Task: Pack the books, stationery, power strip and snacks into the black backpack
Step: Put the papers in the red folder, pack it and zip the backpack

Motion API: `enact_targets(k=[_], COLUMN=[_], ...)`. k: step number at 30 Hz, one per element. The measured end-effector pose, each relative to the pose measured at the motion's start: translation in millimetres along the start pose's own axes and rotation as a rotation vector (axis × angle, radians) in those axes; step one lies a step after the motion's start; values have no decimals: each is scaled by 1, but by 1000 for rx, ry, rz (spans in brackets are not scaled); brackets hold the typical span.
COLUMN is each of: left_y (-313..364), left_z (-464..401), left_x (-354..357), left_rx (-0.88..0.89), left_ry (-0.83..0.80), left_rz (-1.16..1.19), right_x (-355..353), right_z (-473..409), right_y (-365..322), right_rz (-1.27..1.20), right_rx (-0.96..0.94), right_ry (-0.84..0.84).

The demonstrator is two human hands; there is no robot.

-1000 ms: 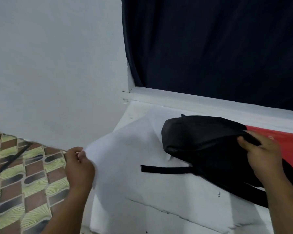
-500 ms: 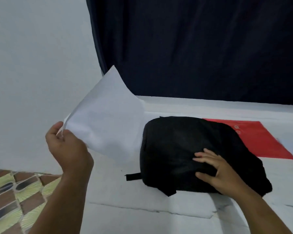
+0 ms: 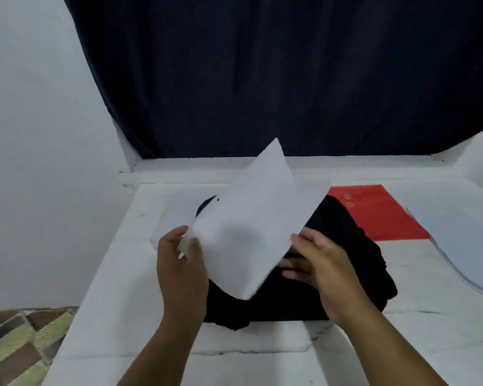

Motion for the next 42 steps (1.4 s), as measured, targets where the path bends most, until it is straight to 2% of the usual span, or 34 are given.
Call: enact_targets(k=[5, 8, 10, 15, 18, 20, 25, 29, 32, 34, 42], left_y=[12, 13, 9, -26, -49, -64, -90, -111, -115, -114, -109], left_z=[-6, -18, -28, -64, -87, -106, -142, -157, -166, -171, -173], left_x=[6, 2, -4, -24, -28, -26, -13, -7, -6, -8, -16], left_rx=[138, 160, 131, -19, -63, -73, -83, -65, -27, -21, 65], left_ry=[-133, -177, -174, -52, -37, -38, -67, -73, -3, 40, 92], left_rz=[-189, -239, -252, -406, -531, -656, -1159, -1258, -1176, -1062, -717], right_x=[-17, -27, -36, -38, -19, 11, 107, 176, 202, 205, 206], right_z=[-36, -57, -71, -98, -101, -100, -89, -80, -76, -77, -89], right_y=[7, 3, -2, -14, -34, -44, -46, -22, 11, 27, 15], right_rz=[238, 374, 486, 932, 1057, 996, 949, 1038, 1205, 1251, 1006], right_rx=[6, -51, -91, -119, -322, -464, -770, -828, -751, -712, -785], right_ry=[209, 265, 264, 159, 208, 124, -217, -580, -856, -947, -873])
Point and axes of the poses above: each hand's wrist, its own z-axis away from the middle knuckle, its own x-axis out of the palm, y = z × x, the point moved 7 cm from there along -z, towards the middle knuckle, and after that the axes turned 8 degrees about y, right-handed, at the moved point
